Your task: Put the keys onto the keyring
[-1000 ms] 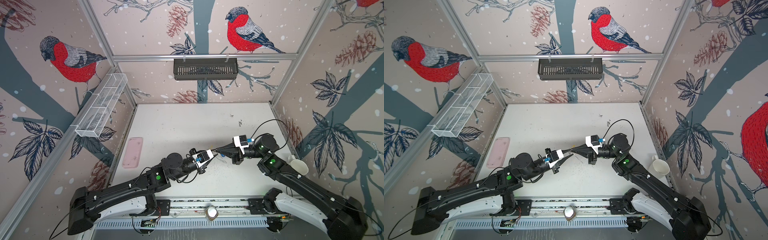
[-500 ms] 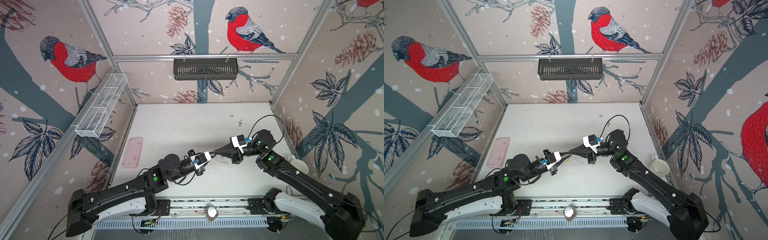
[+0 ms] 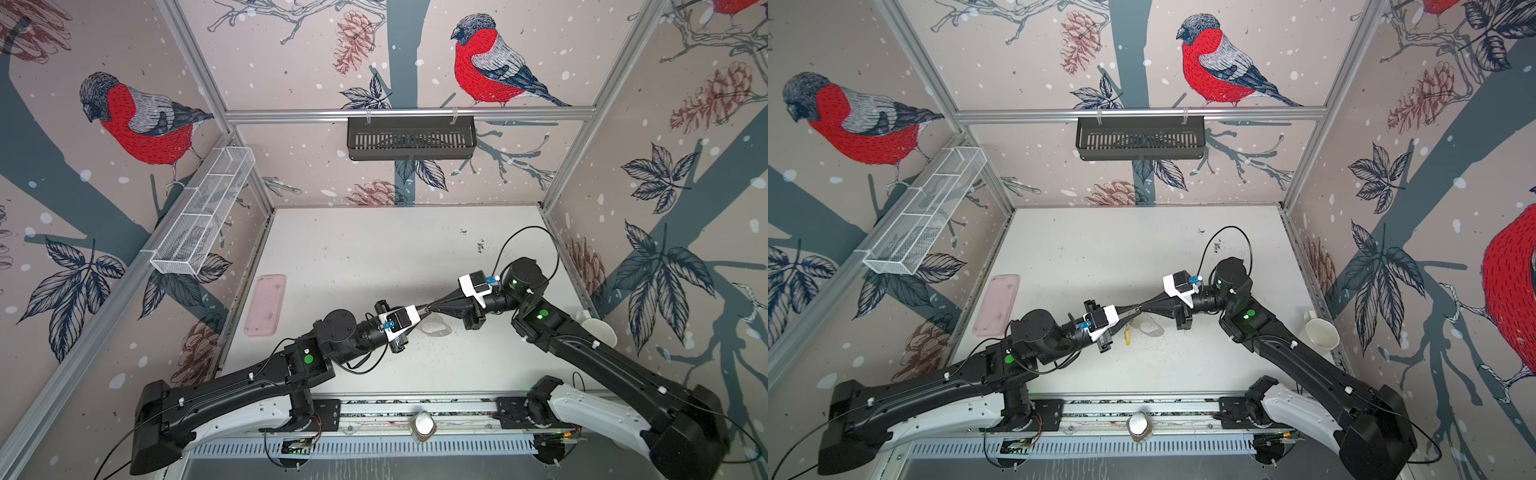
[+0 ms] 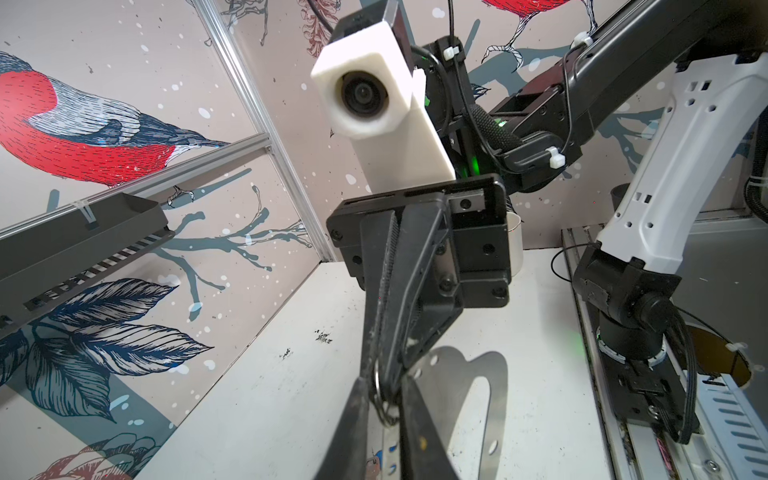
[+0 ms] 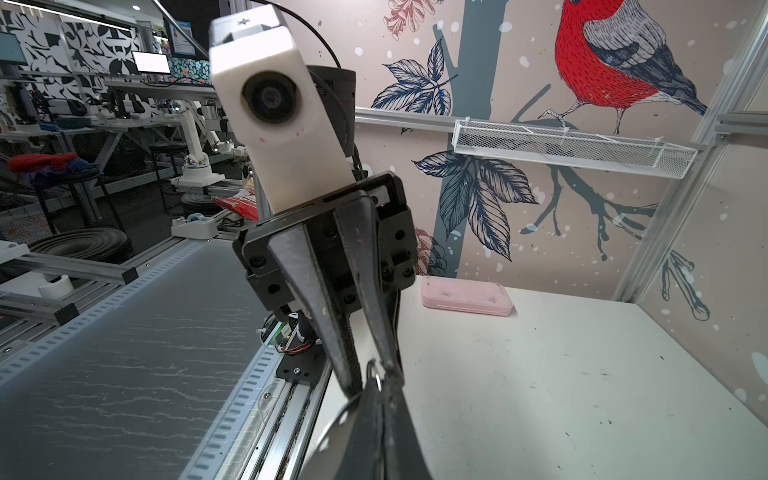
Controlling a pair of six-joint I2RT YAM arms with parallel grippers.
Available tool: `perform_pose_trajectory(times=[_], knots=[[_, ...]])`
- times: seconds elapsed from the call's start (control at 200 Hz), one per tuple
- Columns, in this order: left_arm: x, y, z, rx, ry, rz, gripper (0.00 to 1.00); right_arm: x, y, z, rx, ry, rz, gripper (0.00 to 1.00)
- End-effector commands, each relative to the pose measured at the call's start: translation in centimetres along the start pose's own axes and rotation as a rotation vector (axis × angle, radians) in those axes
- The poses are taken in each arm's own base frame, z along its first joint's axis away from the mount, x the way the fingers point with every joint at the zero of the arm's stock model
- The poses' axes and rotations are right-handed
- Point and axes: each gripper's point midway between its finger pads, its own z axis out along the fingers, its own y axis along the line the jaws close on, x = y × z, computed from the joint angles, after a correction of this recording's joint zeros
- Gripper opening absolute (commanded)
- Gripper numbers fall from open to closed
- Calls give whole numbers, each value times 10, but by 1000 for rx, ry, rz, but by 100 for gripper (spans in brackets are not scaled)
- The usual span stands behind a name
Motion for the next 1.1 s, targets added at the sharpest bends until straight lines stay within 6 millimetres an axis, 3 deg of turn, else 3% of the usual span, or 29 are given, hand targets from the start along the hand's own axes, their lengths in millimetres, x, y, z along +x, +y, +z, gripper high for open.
perform_pose_trajectory(times=[0.0,0.325,0.495,0.59,0.675,0.901,1.096], knots=[[-7,8,1,-35,-21,-1,15,-10,12,2,-62,-16,-36,0],[0,10,4,-36,28,-10,0,-13,16,5,-77,-15,-45,0],[5,12,8,-47,49,-13,0,-14,13,5,-46,-10,-42,0],[8,15,8,-65,61,-13,0,-13,10,2,-6,-2,-40,18],[10,16,8,-76,63,-12,0,-10,5,-3,45,4,-32,28],[14,19,5,-99,64,-16,0,-12,-9,-21,234,-6,-9,37],[16,20,6,-111,63,-20,0,-8,-3,-27,279,-16,43,42]])
